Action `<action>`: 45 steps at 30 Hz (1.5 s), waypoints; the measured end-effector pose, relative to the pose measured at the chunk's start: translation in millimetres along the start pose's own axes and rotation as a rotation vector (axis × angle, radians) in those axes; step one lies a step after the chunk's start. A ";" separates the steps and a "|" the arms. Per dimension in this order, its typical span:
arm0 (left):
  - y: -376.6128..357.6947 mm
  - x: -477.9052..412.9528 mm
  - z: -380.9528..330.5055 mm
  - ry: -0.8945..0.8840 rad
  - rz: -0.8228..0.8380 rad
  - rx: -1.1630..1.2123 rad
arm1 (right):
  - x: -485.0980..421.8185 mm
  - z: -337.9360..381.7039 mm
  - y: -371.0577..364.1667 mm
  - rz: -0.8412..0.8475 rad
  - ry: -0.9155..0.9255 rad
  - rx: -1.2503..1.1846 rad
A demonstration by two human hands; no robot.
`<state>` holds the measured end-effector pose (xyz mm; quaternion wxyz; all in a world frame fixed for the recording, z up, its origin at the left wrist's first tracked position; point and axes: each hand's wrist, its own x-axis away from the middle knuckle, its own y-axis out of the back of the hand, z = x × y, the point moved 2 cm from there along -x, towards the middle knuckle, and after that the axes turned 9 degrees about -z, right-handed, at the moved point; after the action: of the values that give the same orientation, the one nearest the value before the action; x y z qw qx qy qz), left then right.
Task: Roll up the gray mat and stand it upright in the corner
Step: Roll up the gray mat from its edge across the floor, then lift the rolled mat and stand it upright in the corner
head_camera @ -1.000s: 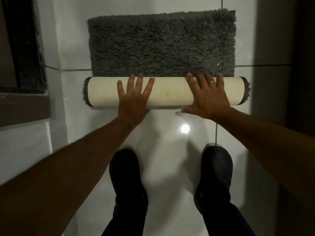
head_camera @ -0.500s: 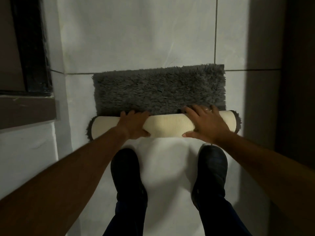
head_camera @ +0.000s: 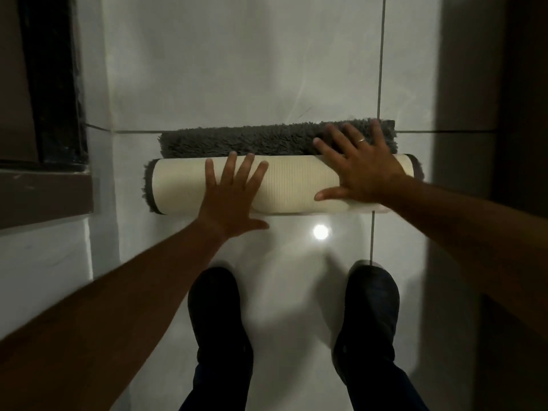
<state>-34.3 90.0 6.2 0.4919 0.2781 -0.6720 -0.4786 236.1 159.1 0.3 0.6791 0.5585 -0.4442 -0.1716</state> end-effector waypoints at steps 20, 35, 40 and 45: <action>29.1 -106.6 53.6 -0.082 0.260 0.122 | -52.4 -11.4 12.3 0.035 -0.089 -0.443; 39.5 -14.6 29.0 0.010 -0.240 0.046 | -79.6 83.3 51.3 0.107 0.039 -0.443; 75.4 28.9 41.9 0.668 -0.662 0.743 | -53.0 48.3 78.9 0.040 -0.237 -0.873; 161.6 -4.6 27.1 0.974 -0.138 1.870 | -40.3 0.8 153.3 -0.038 -0.365 -1.196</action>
<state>-42.1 166.5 150.9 0.2704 0.7461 -0.4861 0.3660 173.1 236.6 123.4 0.7843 0.0511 -0.3701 -0.4952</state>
